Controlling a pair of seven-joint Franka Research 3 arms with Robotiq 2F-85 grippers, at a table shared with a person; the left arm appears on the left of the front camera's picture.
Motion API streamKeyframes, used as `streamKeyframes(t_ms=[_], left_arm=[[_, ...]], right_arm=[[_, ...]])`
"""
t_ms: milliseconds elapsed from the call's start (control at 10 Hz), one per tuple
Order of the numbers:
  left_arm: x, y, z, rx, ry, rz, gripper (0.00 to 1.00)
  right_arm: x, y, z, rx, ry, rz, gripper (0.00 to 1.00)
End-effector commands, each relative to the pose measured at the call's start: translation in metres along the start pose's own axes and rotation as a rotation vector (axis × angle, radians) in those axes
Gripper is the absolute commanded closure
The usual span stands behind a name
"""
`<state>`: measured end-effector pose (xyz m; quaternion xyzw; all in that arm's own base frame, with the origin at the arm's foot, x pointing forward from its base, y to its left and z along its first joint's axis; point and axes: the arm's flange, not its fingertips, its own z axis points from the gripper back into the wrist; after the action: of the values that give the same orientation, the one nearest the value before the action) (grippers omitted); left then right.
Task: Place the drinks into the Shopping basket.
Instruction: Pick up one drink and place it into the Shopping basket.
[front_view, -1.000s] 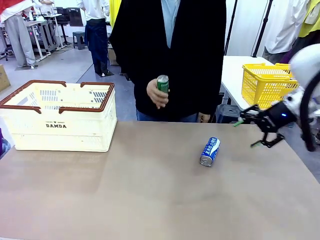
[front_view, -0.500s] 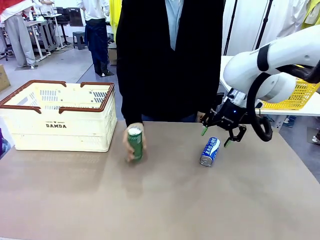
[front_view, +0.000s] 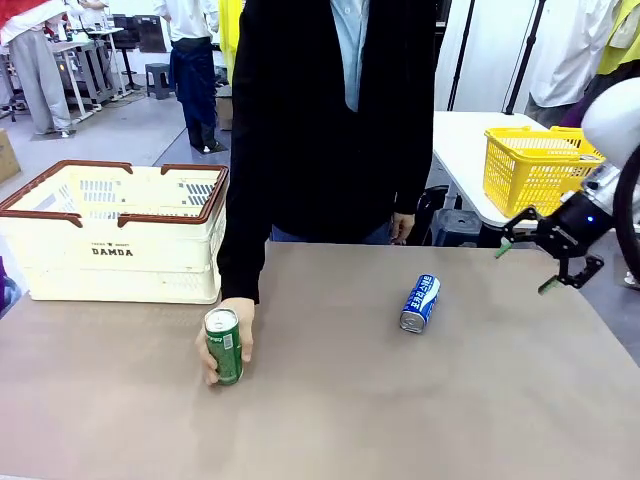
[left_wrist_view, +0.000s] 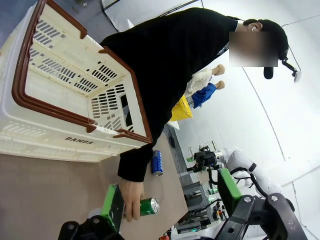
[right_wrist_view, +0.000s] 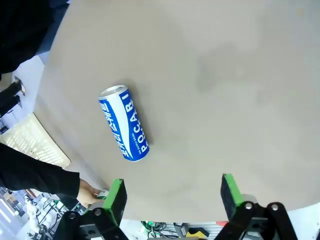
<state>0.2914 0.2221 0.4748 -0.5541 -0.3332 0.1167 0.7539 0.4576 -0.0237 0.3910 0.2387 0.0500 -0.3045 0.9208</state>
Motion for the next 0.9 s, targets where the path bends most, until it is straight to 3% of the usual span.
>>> streamKeyframes(t_ms=[0, 400, 800], left_arm=[[0.0, -0.001, 0.002, -0.005, 0.006, 0.005, 0.0], [0.0, -0.001, 0.002, -0.005, 0.006, 0.005, 0.0], [0.0, -0.001, 0.002, -0.005, 0.006, 0.005, 0.0]], right_arm=[[-0.015, 0.057, -0.044, -0.03, -0.043, 0.058, 0.0], [-0.024, 0.131, -0.114, -0.205, -0.016, 0.184, 0.0], [-0.034, 0.152, -0.168, -0.356, -0.086, 0.236, 0.0]])
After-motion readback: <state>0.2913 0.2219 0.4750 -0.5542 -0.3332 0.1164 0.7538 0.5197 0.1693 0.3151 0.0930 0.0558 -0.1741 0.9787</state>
